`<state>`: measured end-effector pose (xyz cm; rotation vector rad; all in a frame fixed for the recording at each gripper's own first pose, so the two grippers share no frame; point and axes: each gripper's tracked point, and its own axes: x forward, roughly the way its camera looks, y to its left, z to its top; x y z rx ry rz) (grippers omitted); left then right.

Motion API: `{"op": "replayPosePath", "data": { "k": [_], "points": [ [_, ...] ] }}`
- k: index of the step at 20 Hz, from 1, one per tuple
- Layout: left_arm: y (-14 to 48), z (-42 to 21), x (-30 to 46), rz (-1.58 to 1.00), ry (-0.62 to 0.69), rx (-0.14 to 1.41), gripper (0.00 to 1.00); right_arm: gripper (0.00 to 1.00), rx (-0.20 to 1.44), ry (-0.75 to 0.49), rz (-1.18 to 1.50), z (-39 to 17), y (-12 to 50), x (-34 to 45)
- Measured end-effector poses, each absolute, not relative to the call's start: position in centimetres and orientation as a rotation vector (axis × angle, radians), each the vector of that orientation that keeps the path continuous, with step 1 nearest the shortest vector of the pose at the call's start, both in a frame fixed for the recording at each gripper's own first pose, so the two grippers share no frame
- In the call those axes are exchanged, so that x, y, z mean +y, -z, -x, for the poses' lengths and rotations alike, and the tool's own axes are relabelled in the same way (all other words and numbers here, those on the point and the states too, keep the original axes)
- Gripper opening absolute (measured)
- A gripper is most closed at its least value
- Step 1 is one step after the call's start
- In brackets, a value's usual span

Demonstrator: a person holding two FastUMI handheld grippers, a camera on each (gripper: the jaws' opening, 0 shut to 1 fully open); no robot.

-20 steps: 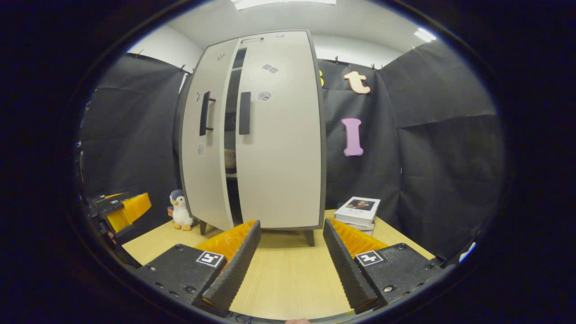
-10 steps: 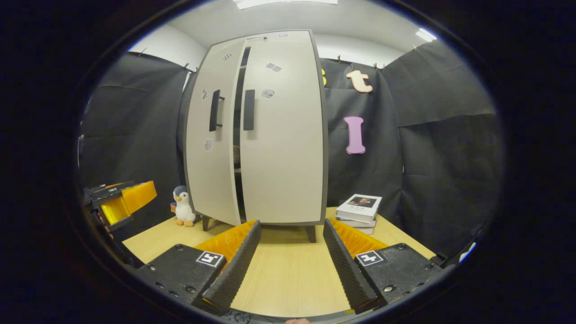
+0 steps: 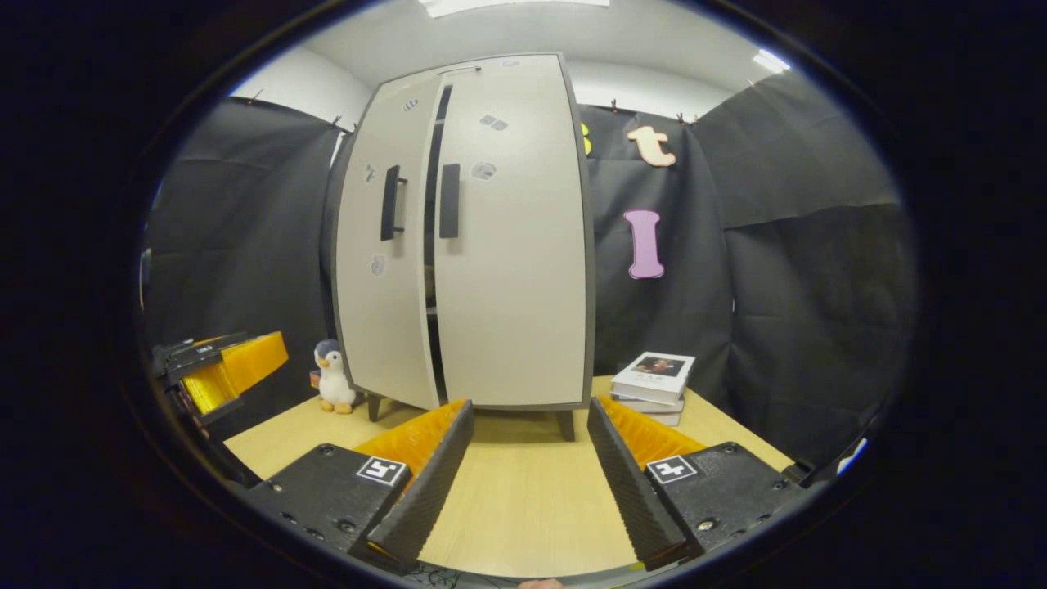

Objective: Grab one shoe with the right hand and put it into the shoe cabinet, grab the other shoe with the left hand and put it into the shoe cabinet; then close the right door with the right hand and the left door with the left hand.

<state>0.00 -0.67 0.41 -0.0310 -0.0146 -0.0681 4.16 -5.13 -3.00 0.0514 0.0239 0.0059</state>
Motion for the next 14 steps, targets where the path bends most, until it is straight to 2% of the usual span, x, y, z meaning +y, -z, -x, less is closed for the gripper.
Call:
{"op": "replayPosePath", "data": {
  "k": [14],
  "points": [
    [-0.63,-0.38,-0.67,0.044,0.077,-0.026,0.93,0.92,0.015,-0.003,-0.050,-4.09,2.66,-5.11]
  ]
}}
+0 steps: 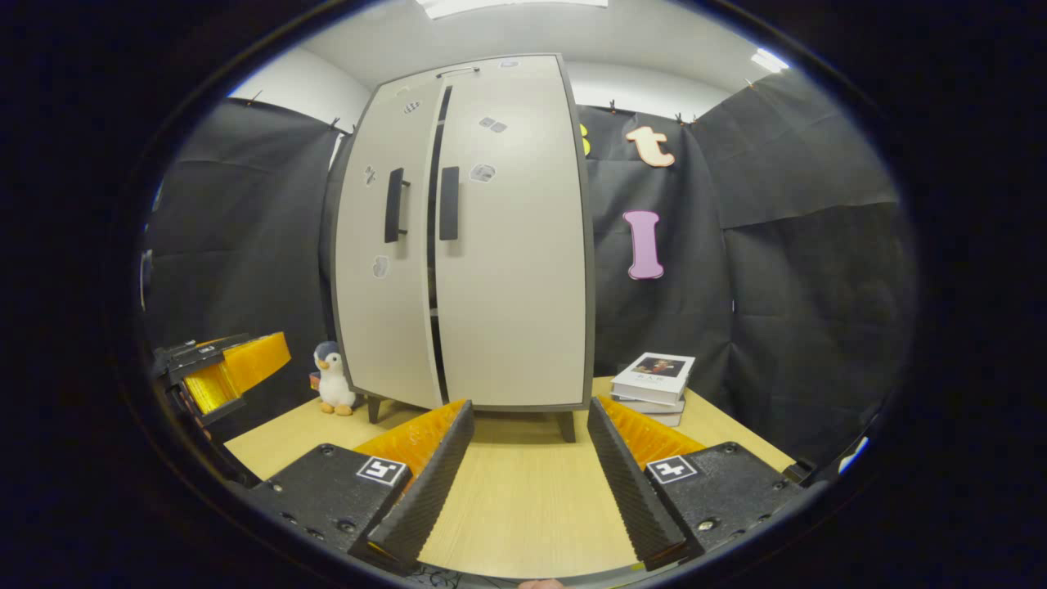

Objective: Grab one shoe with the right hand and put it into the shoe cabinet, grab the other shoe with the left hand and put it into the shoe cabinet; then close the right door with the right hand and the left door with the left hand.

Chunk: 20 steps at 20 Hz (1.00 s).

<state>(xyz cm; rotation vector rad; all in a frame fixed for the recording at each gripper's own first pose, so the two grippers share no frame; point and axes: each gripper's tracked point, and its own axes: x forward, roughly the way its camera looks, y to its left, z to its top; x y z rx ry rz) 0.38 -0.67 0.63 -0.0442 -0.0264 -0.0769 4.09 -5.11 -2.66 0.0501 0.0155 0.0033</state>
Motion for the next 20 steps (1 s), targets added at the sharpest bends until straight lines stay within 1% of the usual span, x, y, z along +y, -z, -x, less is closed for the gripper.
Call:
{"op": "replayPosePath", "data": {
  "k": [20],
  "points": [
    [-0.70,-0.09,-0.78,0.047,0.085,-0.030,0.93,0.92,0.014,0.008,-0.057,-3.69,2.85,-5.39]
  ]
}}
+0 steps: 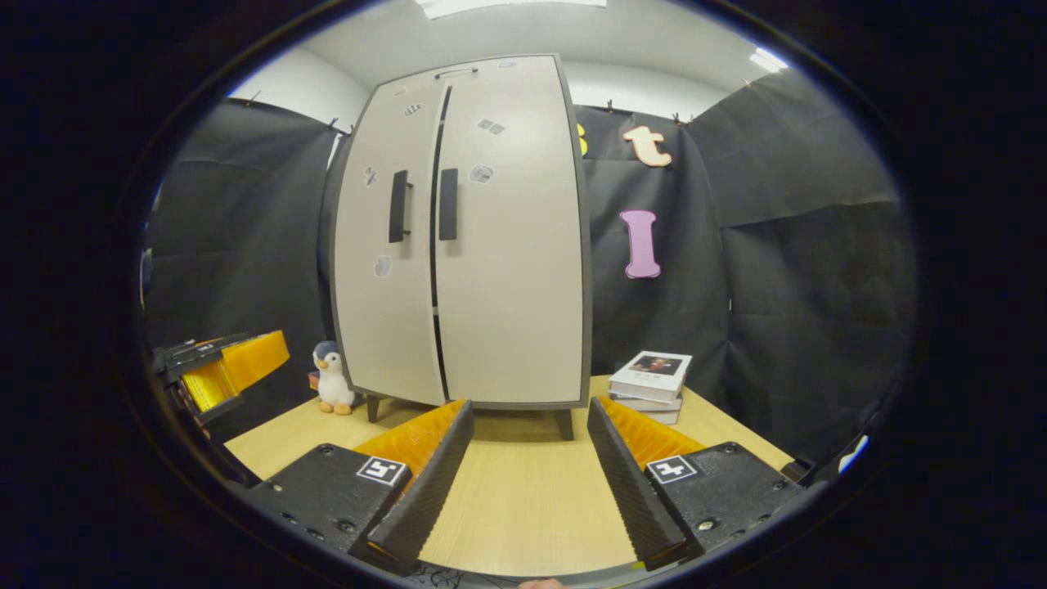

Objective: Grab one shoe with the right hand and put it into the shoe cabinet, grab the other shoe with the left hand and put it into the shoe cabinet; then close the right door with the right hand and the left door with the left hand.

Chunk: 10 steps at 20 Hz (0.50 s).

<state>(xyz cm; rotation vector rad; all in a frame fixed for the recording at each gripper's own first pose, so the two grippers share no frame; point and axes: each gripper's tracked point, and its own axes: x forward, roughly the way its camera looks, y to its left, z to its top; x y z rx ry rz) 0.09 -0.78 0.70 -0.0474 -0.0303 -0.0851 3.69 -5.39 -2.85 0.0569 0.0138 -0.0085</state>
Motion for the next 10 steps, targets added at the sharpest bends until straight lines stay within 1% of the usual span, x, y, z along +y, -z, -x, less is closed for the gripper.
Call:
{"op": "replayPosePath", "data": {
  "k": [10],
  "points": [
    [-0.80,0.17,-0.80,0.052,0.087,-0.038,0.93,0.92,0.007,0.015,-0.063,-3.47,2.88,-5.58]
  ]
}}
